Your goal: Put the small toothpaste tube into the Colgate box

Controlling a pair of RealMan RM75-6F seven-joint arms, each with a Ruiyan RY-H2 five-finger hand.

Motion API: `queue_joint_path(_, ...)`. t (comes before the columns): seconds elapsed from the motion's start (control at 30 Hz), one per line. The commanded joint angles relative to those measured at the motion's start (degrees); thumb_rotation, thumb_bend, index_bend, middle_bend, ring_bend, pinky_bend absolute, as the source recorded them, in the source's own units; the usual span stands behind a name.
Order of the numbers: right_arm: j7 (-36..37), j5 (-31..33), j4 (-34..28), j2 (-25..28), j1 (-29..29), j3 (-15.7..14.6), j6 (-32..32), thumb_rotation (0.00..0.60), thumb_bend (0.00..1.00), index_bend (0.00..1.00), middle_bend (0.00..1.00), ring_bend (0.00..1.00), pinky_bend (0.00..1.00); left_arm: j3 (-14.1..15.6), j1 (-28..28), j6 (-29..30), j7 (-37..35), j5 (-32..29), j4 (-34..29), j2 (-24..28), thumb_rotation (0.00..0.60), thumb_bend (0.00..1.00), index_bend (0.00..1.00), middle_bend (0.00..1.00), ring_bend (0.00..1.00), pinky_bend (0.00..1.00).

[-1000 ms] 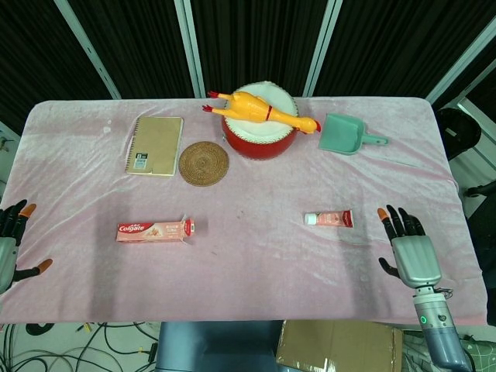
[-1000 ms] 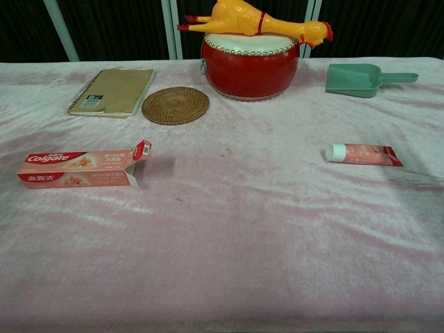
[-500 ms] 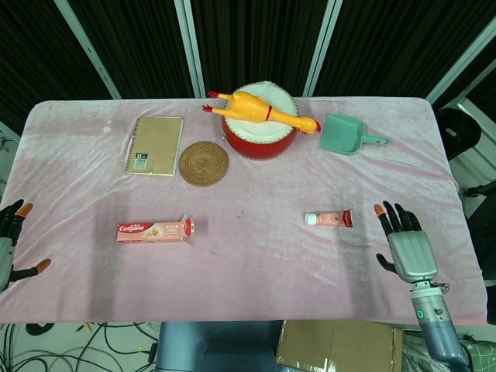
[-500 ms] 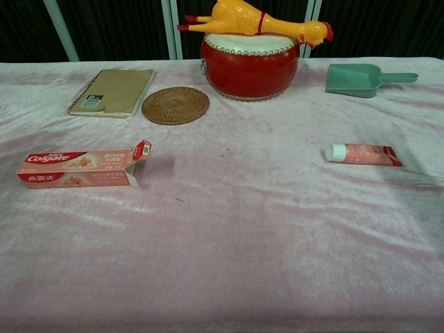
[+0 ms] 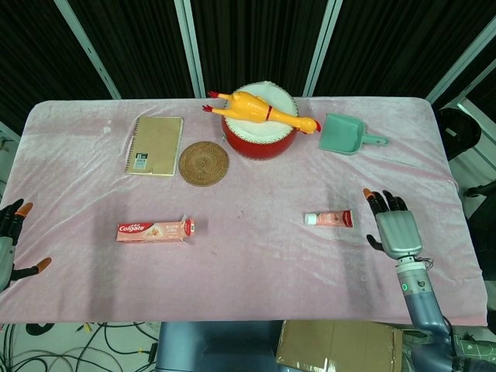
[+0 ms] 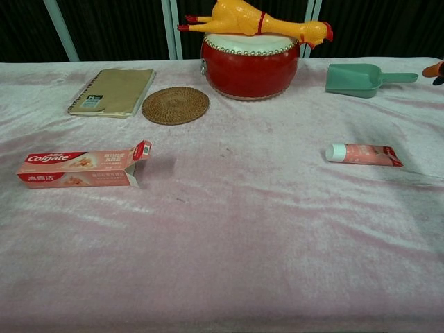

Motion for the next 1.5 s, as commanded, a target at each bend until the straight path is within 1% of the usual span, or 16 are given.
queue_joint_path(0.03, -0.7, 1.9, 2.6, -1.5, 2.0, 0.6, -2.6, 0.600, 0.20, 0.14, 0.17, 0.13, 0.19, -0.3, -0.4, 0.1, 0.9, 0.2, -0.2, -0.3, 0.600, 0.00, 0.00, 0.00, 0.00, 0.00)
queue_joint_path(0.17, -1.1, 3.1, 6.0, -3.3, 3.8, 0.5, -5.2, 0.600, 0.20, 0.17, 0.20, 0.16, 0.21, -0.5, -0.3, 0.1, 0.4, -0.5, 0.0, -0.4, 0.600, 0.00, 0.00, 0.00, 0.00, 0.00)
queue_joint_path(0.3, -0.3, 4.6, 9.7, -6.1, 5.3, 0.5, -7.2, 0.600, 0.20, 0.19, 0.20, 0.16, 0.21, -0.4, -0.3, 0.2, -0.2, 0.1, 0.8, -0.9, 0.600, 0.00, 0.00, 0.00, 0.00, 0.00)
queue_joint_path(0.33, -0.2, 4.9, 11.7, -7.4, 6.1, 0.3, -8.3, 0.600, 0.21, 0.20, 0.20, 0.16, 0.21, -0.7, -0.2, 0.5, -1.0, -0.1, 1.4, -0.9, 0.600, 0.00, 0.00, 0.00, 0.00, 0.00)
queue_joint_path(0.53, 1.8, 5.2, 16.1, -10.5, 7.2, -0.1, -9.3, 0.600, 0.22, 0.23, 0.20, 0.18, 0.21, -0.8, -0.7, 0.4, 0.9, 0.3, 0.8, -1.5, 0.600, 0.00, 0.00, 0.00, 0.00, 0.00)
queue_joint_path(0.7, 2.4, 5.1, 19.2, -12.6, 8.2, -0.5, -10.0, 0.600, 0.23, 0.27, 0.23, 0.21, 0.21, -0.9, -0.5, 0.6, -0.9, 0.1, 1.9, -1.3, 0.600, 0.00, 0.00, 0.00, 0.00, 0.00)
queue_joint_path(0.8, 2.8, 5.0, 20.2, -13.3, 8.6, -0.6, -10.1, 0.600, 0.23, 0.30, 0.26, 0.24, 0.24, -0.9, -0.7, 0.5, -0.4, 0.2, 1.7, -1.5, 0.600, 0.00, 0.00, 0.00, 0.00, 0.00)
queue_joint_path(0.9, 3.3, 5.0, 20.9, -14.0, 8.9, -0.5, -10.1, 0.600, 0.23, 0.31, 0.28, 0.24, 0.25, -0.9, -0.8, 0.4, -0.1, 0.2, 2.2, -1.7, 0.600, 0.00, 0.00, 0.00, 0.00, 0.00)
queue_joint_path(1.17, 3.4, 5.5, 21.3, -14.6, 9.3, -0.8, -10.5, 0.600, 0.23, 0.31, 0.28, 0.25, 0.25, -0.9, -1.2, -0.1, 1.1, 0.2, 1.4, -1.7, 0.600, 0.00, 0.00, 0.00, 0.00, 0.00)
queue_joint_path(1.5, 3.4, 8.0, 20.9, -15.3, 9.8, -0.2, -11.5, 0.600, 0.23, 0.31, 0.29, 0.26, 0.25, -0.8, -1.1, 0.0, -0.8, 0.6, 3.2, -1.5, 0.600, 0.00, 0.00, 0.00, 0.00, 0.00)
